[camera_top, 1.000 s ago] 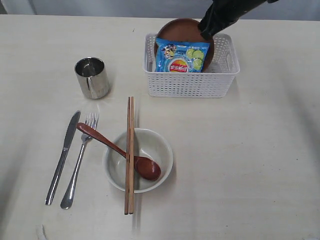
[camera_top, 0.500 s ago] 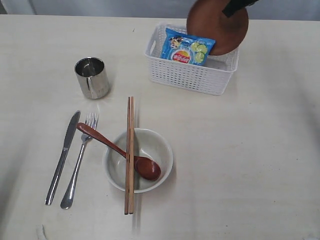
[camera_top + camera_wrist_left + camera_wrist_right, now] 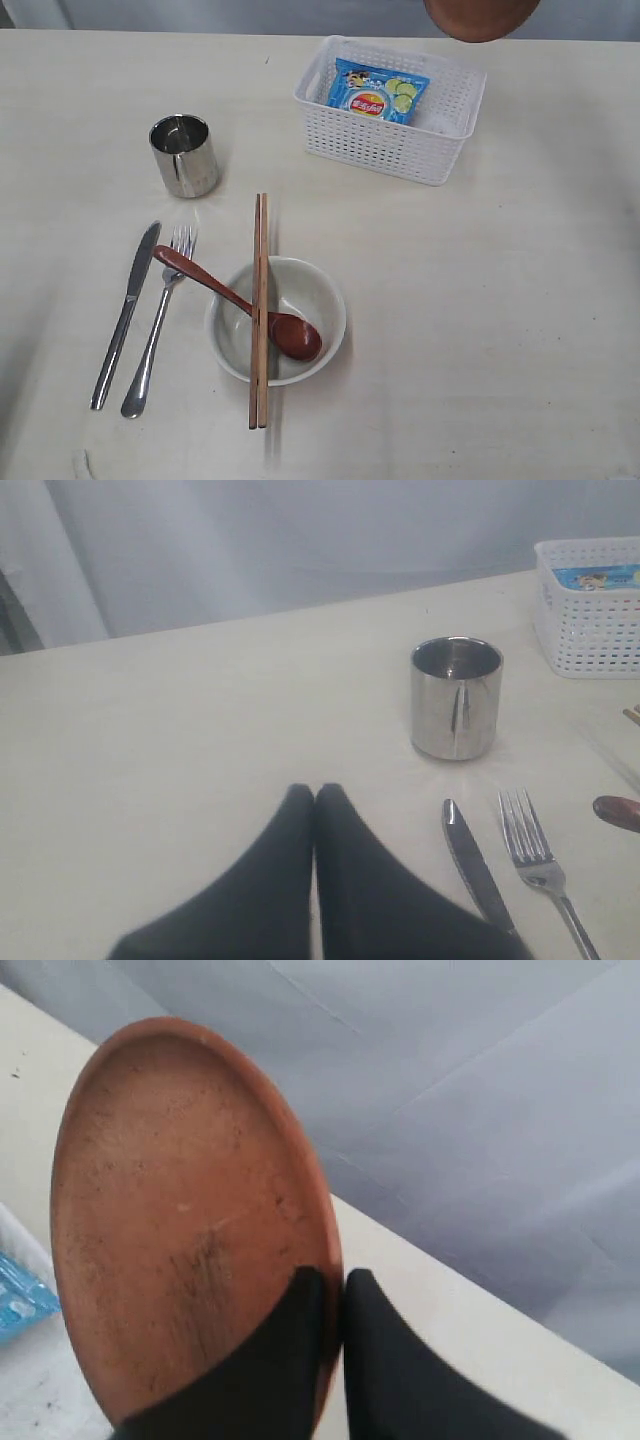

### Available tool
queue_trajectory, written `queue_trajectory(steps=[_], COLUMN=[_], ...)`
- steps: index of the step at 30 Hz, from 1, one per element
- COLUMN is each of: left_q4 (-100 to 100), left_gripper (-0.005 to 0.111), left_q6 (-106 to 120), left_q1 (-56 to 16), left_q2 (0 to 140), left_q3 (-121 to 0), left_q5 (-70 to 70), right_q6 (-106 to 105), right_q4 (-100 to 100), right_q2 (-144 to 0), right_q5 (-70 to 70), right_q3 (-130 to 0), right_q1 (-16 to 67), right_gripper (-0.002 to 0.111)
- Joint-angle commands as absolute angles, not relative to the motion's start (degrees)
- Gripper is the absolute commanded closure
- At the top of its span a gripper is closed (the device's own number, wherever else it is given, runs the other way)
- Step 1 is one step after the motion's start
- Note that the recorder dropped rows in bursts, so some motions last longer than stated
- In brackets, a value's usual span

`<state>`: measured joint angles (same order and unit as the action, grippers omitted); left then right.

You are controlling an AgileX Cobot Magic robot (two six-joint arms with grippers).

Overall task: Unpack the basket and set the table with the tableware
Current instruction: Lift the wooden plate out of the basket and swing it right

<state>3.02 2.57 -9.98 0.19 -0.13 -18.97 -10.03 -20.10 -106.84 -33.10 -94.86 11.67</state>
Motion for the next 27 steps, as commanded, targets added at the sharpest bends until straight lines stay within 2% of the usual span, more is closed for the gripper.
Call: queue_trajectory(steps=[1, 7, 15, 22, 27], left_q4=[2.94, 2.94, 2.94, 2.94, 2.94], left_gripper=[0.107, 0.107, 0.107, 0.107, 0.107], left_q6=[2.55, 2.55, 2.55, 2.55, 2.55], left_q1=[-9.84, -9.84, -9.84, -9.84, -9.84], left_q2=[0.00, 0.00, 0.00, 0.00, 0.00], left_q3=[0.00, 0.00, 0.00, 0.00, 0.00], left_q5=[-18.60, -18.60, -18.60, -18.60, -18.60], right_q6=[-9.12, -10.15, -22.18, -24.81, -26.89], right_q4=[-14.05, -5.44, 24.24, 28.61, 29.78], right_q2=[-102.87, -98.13, -93.68, -89.14, -86.84], right_q5=[-34.24, -41.98, -58.92, -64.32, -58.41], right_q3=[-95.19, -95.19, -91.27, -74.29, -62.61], right_q1=[11.47, 10.46, 0.09, 0.44, 1.48], right_gripper=[0.109, 0.109, 0.109, 0.109, 0.109])
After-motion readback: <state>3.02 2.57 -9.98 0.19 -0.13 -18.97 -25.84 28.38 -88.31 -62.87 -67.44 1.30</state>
